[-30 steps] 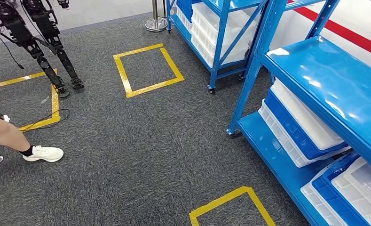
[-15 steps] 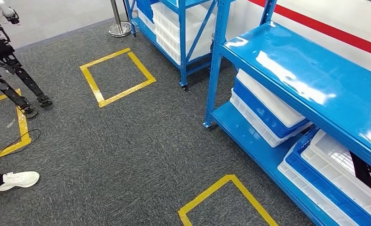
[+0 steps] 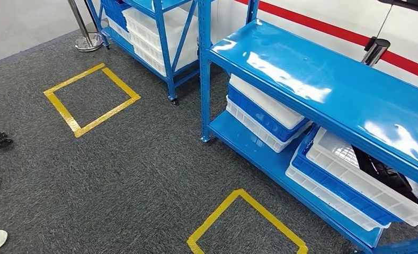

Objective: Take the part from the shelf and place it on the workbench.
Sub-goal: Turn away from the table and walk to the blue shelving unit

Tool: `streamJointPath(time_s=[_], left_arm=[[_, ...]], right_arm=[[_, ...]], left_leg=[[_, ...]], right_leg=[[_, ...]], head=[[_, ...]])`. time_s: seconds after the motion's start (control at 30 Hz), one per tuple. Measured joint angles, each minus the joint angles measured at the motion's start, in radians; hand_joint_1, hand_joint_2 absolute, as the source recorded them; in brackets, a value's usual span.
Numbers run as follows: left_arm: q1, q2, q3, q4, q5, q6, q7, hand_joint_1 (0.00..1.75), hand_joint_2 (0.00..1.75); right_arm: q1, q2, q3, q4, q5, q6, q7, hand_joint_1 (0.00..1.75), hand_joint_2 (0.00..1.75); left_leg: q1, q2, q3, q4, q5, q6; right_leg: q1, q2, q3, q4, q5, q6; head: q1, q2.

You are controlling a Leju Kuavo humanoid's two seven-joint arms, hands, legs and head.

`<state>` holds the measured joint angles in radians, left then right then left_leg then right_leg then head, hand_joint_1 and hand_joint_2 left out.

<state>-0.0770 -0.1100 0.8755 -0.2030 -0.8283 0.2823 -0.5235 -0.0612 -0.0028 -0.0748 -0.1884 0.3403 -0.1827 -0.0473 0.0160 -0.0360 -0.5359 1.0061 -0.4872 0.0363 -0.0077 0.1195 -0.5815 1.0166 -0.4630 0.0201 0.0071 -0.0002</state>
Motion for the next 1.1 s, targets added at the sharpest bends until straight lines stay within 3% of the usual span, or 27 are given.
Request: streamJointPath(time_s=[0.03, 0.1, 0.17, 0.2, 0.23, 0.27, 0.3, 0.33, 0.4, 0.47, 0.5, 0.57, 0.63, 0.67, 0.7, 0.73, 0.77, 0.83, 0.9, 0.93, 0.97, 1.0, 1.03, 1.1], left_arm=[[-0.001, -0.001, 0.0, 0.0, 0.0, 0.0, 0.0, 0.0, 0.0], [0.001, -0.002, 0.0, 0.0, -0.001, 0.0, -0.001, 0.0, 0.0], [0.003, -0.001, 0.0, 0.0, -0.001, 0.0, -0.001, 0.0, 0.0], [0.003, -0.001, 0.0, 0.0, -0.001, 0.0, -0.001, 0.0, 0.0], [0.003, -0.002, 0.0, 0.0, -0.001, 0.0, -0.001, 0.0, 0.0], [0.003, -0.002, 0.0, 0.0, -0.002, -0.001, -0.002, 0.0, 0.0], [0.003, -0.001, 0.0, 0.0, -0.002, -0.002, -0.002, 0.0, 0.0], [0.004, -0.001, 0.0, 0.0, -0.003, -0.004, -0.003, 0.0, 0.0], [0.003, 0.001, 0.0, 0.0, -0.004, -0.006, -0.004, 0.0, 0.0], [-0.001, 0.002, 0.0, -0.001, -0.006, -0.007, -0.005, 0.0, 0.0], [-0.004, 0.002, 0.0, -0.001, -0.008, -0.007, -0.005, 0.0, 0.0], [-0.007, 0.002, 0.0, -0.001, -0.009, -0.007, -0.005, 0.0, 0.0], [-0.004, 0.002, 0.0, 0.0, -0.011, -0.008, -0.005, 0.0, 0.0], [-0.002, 0.002, 0.0, 0.0, -0.011, -0.008, -0.005, 0.0, 0.0], [0.0, 0.002, 0.0, 0.0, -0.011, -0.008, -0.005, 0.0, 0.0], [0.0, 0.002, 0.0, 0.0, -0.011, -0.008, -0.005, 0.0, 0.0], [0.0, 0.002, 0.0, 0.0, -0.011, -0.008, -0.005, 0.0, 0.0], [0.0, 0.003, 0.0, 0.0, -0.011, -0.008, -0.005, 0.0, 0.0], [0.0, 0.004, 0.0, 0.0, -0.012, -0.007, -0.005, 0.0, 0.0], [-0.001, 0.004, 0.0, 0.0, -0.012, -0.007, -0.004, 0.0, 0.0], [-0.002, 0.003, 0.0, 0.0, -0.012, -0.007, -0.004, 0.0, 0.0], [-0.003, 0.003, 0.0, 0.0, -0.012, -0.007, -0.004, 0.0, 0.0], [-0.004, 0.002, 0.0, 0.0, -0.011, -0.007, -0.004, 0.0, 0.0], [-0.002, 0.001, 0.0, 0.0, -0.011, -0.007, -0.004, 0.0, 0.0]], right_arm=[[0.0, 0.0, 0.0, 0.0, 0.0, 0.0, 0.0, 0.0, 0.0], [-0.002, 0.0, 0.0, 0.0, 0.001, 0.0, 0.0, 0.0, 0.0], [-0.004, 0.0, 0.0, 0.0, 0.001, 0.0, 0.0, 0.0, 0.0], [-0.002, 0.0, 0.0, 0.0, 0.001, 0.0, 0.0, 0.0, 0.0], [-0.001, 0.0, 0.0, 0.0, 0.001, 0.0, 0.0, 0.0, 0.0], [0.001, -0.001, 0.0, 0.0, 0.001, 0.0, 0.0, 0.0, 0.0], [0.001, -0.002, 0.0, 0.0, 0.001, 0.0, 0.0, 0.0, 0.0], [-0.001, -0.002, 0.0, 0.0, 0.001, 0.0, 0.0, 0.0, 0.0], [-0.003, -0.001, 0.0, 0.0, 0.001, -0.001, 0.0, 0.0, 0.0], [-0.003, -0.001, 0.0, 0.0, 0.001, -0.001, 0.0, 0.0, 0.0], [-0.002, -0.001, 0.0, 0.0, 0.001, -0.002, 0.0, 0.0, 0.0], [-0.002, -0.001, 0.0, 0.0, 0.002, -0.003, 0.0, 0.0, 0.0], [-0.005, 0.0, 0.0, 0.0, 0.005, -0.003, 0.001, 0.0, 0.0], [-0.006, 0.001, 0.0, 0.0, 0.006, -0.004, 0.001, 0.0, 0.0], [-0.006, 0.001, 0.0, 0.0, 0.006, -0.004, 0.001, 0.0, 0.0], [-0.005, 0.001, 0.0, 0.0, 0.006, -0.004, 0.002, 0.0, 0.0], [-0.004, 0.001, 0.0, 0.0, 0.007, -0.004, 0.003, 0.0, 0.0], [-0.005, 0.002, 0.0, 0.0, 0.007, -0.004, 0.003, 0.0, 0.0], [-0.006, 0.003, 0.0, 0.0, 0.007, -0.004, 0.003, 0.0, 0.0], [-0.006, 0.004, 0.0, 0.0, 0.007, -0.005, 0.003, 0.0, 0.0], [-0.004, 0.002, 0.0, 0.0, 0.008, -0.006, 0.004, 0.0, 0.0], [-0.003, 0.002, 0.0, 0.0, 0.008, -0.006, 0.004, 0.0, 0.0], [-0.002, 0.002, 0.0, 0.0, 0.008, -0.007, 0.004, 0.0, 0.0], [-0.005, 0.002, 0.0, 0.0, 0.008, -0.008, 0.005, 0.0, 0.0]], left_leg=[[0.001, 0.013, 0.003, -0.01, 0.006, 0.008], [-0.001, 0.042, 0.006, -0.021, 0.011, 0.017], [-0.003, 0.073, 0.005, -0.021, 0.011, 0.019], [-0.003, 0.087, 0.005, -0.02, 0.01, 0.017], [-0.003, 0.1, 0.005, -0.02, 0.008, 0.016], [-0.002, 0.112, 0.007, -0.019, 0.006, 0.012], [-0.003, 0.123, 0.011, -0.018, 0.003, 0.007], [-0.005, 0.134, 0.015, -0.016, -0.002, 0.0], [-0.01, 0.157, 0.024, -0.014, -0.011, -0.015], [-0.007, 0.176, 0.033, -0.015, -0.016, -0.027], [-0.002, 0.169, 0.035, -0.01, -0.024, -0.033], [0.004, 0.112, 0.011, 0.054, -0.071, -0.043], [0.007, 0.052, -0.051, 0.19, -0.142, -0.045], [0.006, 0.041, -0.083, 0.251, -0.163, -0.044], [0.006, 0.037, -0.101, 0.281, -0.163, -0.042], [0.006, 0.034, -0.103, 0.272, -0.143, -0.039], [0.006, 0.027, -0.086, 0.225, -0.105, -0.035], [0.007, -0.019, -0.032, 0.09, -0.032, -0.023], [0.004, -0.056, -0.003, 0.016, -0.006, -0.015], [0.001, -0.057, -0.001, 0.008, -0.007, -0.012], [-0.001, -0.042, 0.001, 0.003, -0.004, -0.008], [-0.002, -0.03, 0.003, -0.005, 0.002, -0.002], [-0.001, -0.016, 0.006, -0.014, 0.008, 0.005], [0.001, 0.016, 0.009, -0.027, 0.016, 0.014]], right_leg=[[0.002, -0.024, -0.013, 0.022, -0.013, 0.0], [0.001, -0.082, -0.064, 0.126, -0.066, -0.005], [-0.004, -0.102, -0.121, 0.24, -0.112, -0.003], [-0.008, -0.107, -0.128, 0.257, -0.114, 0.004], [-0.012, -0.113, -0.116, 0.238, -0.102, 0.015], [-0.016, -0.126, -0.083, 0.18, -0.078, 0.027], [-0.019, -0.153, -0.043, 0.106, -0.053, 0.035], [-0.019, -0.18, -0.008, 0.044, -0.032, 0.038], [-0.015, -0.208, 0.023, -0.014, -0.013, 0.026], [-0.013, -0.183, 0.02, -0.012, -0.01, 0.009], [-0.015, -0.17, 0.02, -0.013, -0.009, 0.003], [-0.021, -0.145, 0.025, -0.016, -0.004, -0.013], [-0.018, -0.117, 0.023, -0.016, -0.001, -0.024], [-0.015, -0.102, 0.022, -0.015, 0.0, -0.026], [-0.012, -0.086, 0.022, -0.015, 0.0, -0.027], [-0.011, -0.07, 0.024, -0.014, 0.0, -0.027], [-0.01, -0.054, 0.025, -0.014, 0.0, -0.027], [-0.007, -0.027, 0.026, -0.012, 0.001, -0.025], [-0.007, -0.003, 0.019, -0.01, 0.003, -0.017], [-0.008, 0.008, 0.014, -0.011, 0.006, -0.01], [-0.009, 0.017, 0.008, -0.014, 0.01, -0.003], [-0.009, 0.008, 0.002, -0.011, 0.01, 0.002], [-0.007, -0.016, -0.009, 0.005, 0.002, 0.002], [-0.005, -0.079, -0.057, 0.094, -0.043, -0.004]], head=[[0.002, 0.0], [0.006, 0.0], [0.007, 0.0], [0.007, 0.0], [0.007, 0.0], [0.007, 0.0], [0.008, 0.0], [0.009, 0.0], [0.006, 0.0], [0.003, 0.0], [0.003, 0.0], [-0.001, 0.0], [-0.003, 0.0], [-0.003, 0.0], [-0.003, 0.0], [-0.002, 0.0], [-0.003, 0.0], [-0.002, 0.0], [-0.002, 0.0], [-0.002, 0.0], [-0.002, 0.0], [-0.002, 0.0], [0.0, 0.0], [0.004, 0.0]])
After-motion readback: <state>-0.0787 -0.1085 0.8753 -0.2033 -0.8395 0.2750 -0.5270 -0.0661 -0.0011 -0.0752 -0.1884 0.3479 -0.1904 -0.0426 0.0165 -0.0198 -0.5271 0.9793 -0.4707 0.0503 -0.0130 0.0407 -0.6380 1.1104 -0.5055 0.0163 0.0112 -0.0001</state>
